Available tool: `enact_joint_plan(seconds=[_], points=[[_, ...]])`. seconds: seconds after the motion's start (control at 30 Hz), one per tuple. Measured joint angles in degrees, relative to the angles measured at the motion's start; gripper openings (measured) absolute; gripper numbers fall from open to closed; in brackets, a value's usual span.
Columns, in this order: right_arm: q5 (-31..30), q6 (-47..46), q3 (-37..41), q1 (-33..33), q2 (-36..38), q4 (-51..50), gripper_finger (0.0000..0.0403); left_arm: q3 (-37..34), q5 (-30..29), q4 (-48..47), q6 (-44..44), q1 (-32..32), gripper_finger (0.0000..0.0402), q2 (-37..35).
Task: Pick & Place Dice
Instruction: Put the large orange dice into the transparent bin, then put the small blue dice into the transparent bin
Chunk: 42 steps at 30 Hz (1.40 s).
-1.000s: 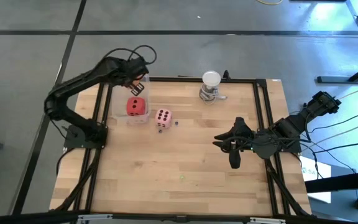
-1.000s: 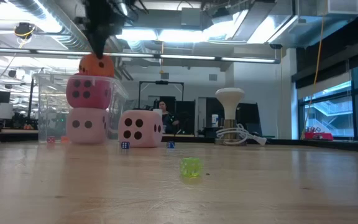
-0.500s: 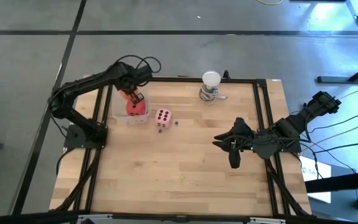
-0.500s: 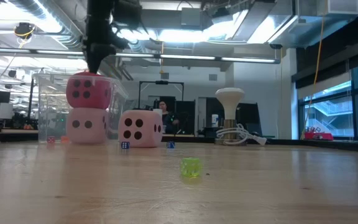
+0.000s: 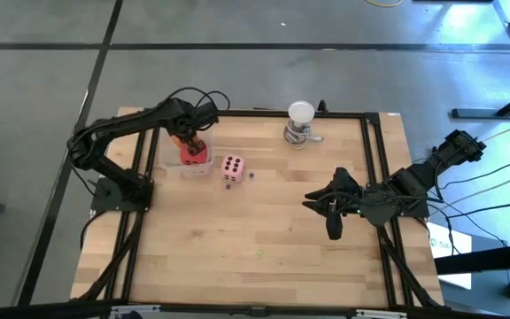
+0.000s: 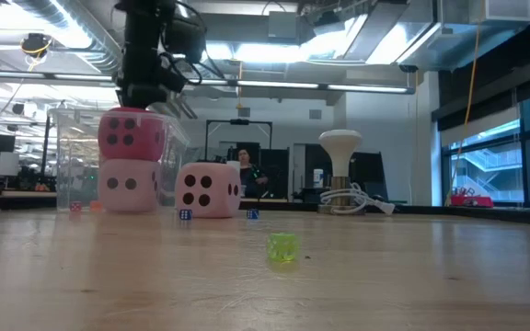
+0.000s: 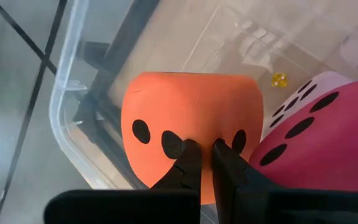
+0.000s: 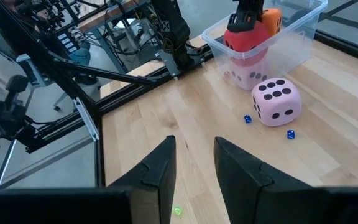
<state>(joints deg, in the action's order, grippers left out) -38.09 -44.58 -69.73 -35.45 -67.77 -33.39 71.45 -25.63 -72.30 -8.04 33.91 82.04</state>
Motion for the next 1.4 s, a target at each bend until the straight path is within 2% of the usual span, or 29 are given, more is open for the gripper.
enact_joint_plan(seconds=[0.33, 0.77, 0.97, 1.1, 1.4], points=[[0.0, -1.1, 0.0, 0.0, 0.0, 0.0, 0.0110, -3.3, 1.5, 1.7, 0.8, 0.0, 0.0002, 0.0], [-0.5, -1.4, 0.0, 0.0, 0.0, 0.0, 0.0110, -3.4, 1.8, 1.9, 1.8, 0.0, 0.0002, 0.0], [-0.5, -1.4, 0.0, 0.0, 0.0, 0.0, 0.0110, -3.1, -3.4, 1.8, -1.0, 0.0, 0.0008, -0.1], [-0.5, -1.4, 0.0, 0.0, 0.0, 0.0, 0.0110, -2.4, -3.8, 1.5, -0.3, 0.0, 0.0042, -1.1], [-1.9, -1.4, 0.0, 0.0, 0.0, 0.0, 0.0110, -1.8, -1.5, 1.5, 1.7, 0.0, 0.0163, -3.5]])
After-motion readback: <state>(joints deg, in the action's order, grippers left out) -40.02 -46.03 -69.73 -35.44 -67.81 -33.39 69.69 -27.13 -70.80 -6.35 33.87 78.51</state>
